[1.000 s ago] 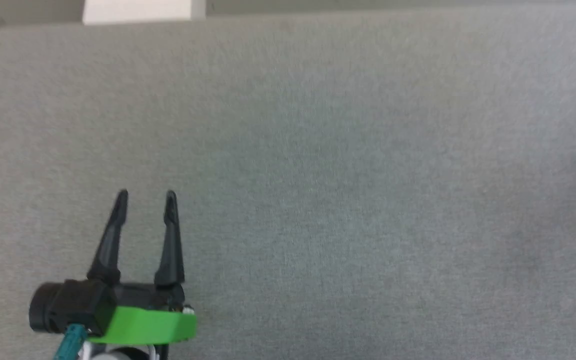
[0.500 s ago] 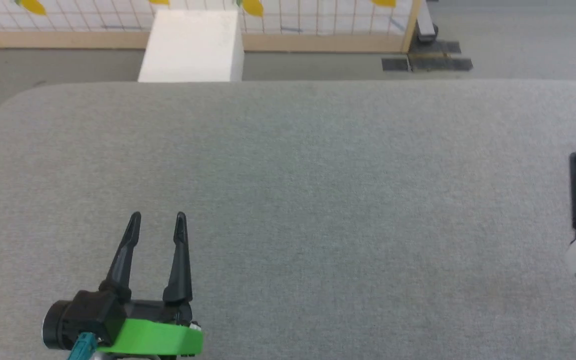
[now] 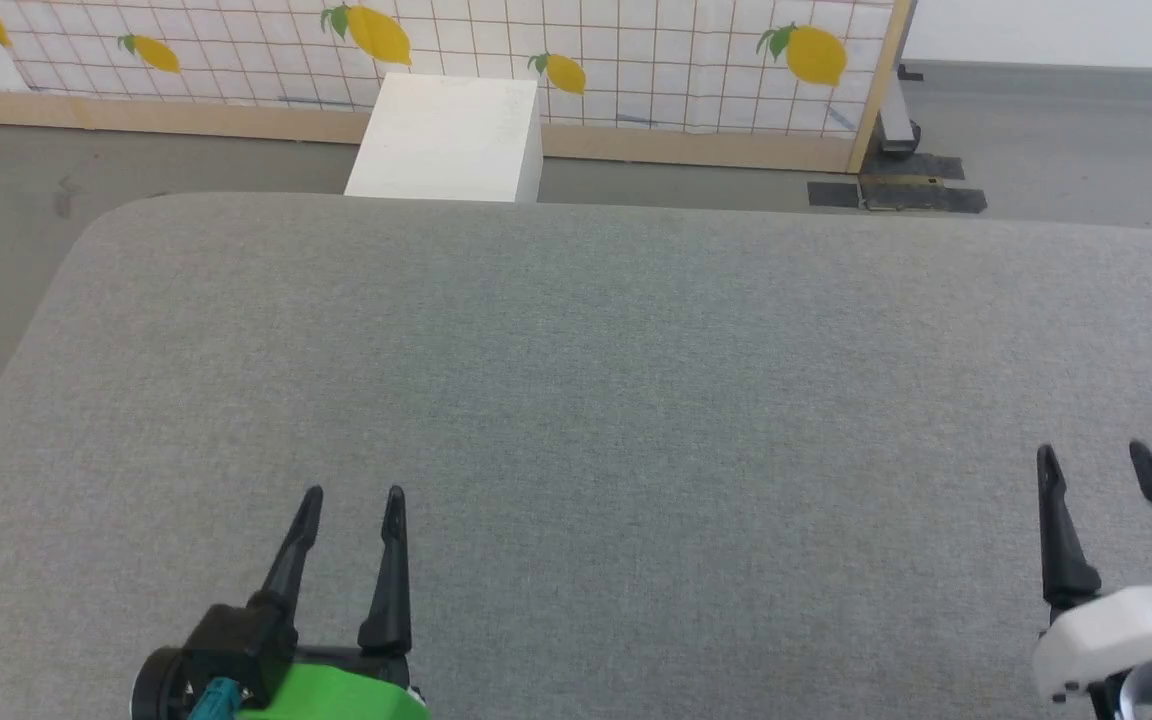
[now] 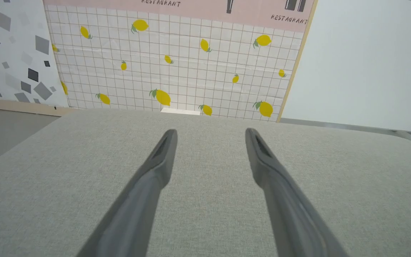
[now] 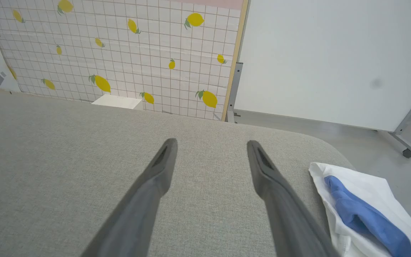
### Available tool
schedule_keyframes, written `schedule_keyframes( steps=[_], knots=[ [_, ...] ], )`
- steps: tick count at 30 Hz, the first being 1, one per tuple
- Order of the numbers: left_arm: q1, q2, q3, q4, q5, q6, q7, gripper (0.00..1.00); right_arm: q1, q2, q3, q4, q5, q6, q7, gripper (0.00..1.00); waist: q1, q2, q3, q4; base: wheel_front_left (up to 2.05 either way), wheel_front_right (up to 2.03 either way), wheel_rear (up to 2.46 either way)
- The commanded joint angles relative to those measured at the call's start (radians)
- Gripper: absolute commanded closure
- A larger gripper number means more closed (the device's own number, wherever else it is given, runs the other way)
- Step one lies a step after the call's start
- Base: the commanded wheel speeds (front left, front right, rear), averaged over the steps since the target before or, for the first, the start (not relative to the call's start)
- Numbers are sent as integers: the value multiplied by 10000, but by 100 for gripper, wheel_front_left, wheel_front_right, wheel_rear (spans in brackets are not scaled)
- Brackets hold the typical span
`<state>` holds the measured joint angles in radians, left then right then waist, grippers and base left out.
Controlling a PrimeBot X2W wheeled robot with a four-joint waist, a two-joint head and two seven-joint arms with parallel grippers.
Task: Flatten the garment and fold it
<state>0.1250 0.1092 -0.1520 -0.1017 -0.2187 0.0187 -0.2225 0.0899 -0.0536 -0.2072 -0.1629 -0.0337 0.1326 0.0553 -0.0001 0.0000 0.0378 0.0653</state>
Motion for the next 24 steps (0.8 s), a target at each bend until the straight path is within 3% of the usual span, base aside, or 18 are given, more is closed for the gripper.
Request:
schedule_keyframes(
  steps=[1,10,11,24],
  knots=[
    [112,-13,-35,74,-22,-16,-63,0,148,19,-23,103,-50,-19,-143,0,1,0,-28,34,0,0,0],
    [186,-74,-129,723,-212,-88,-195,0,474,31,-98,982,263,-19,-822,0,1,0,-134,53,0,0,0],
    [68,-58,-143,719,-139,-50,-162,100,376,12,-99,975,259,0,-759,100,1,0,-128,55,0,0,0],
    [-24,-94,-65,738,29,-57,1,100,286,11,39,1017,264,-1,-720,100,1,0,-148,6,0,0,0]
  ],
)
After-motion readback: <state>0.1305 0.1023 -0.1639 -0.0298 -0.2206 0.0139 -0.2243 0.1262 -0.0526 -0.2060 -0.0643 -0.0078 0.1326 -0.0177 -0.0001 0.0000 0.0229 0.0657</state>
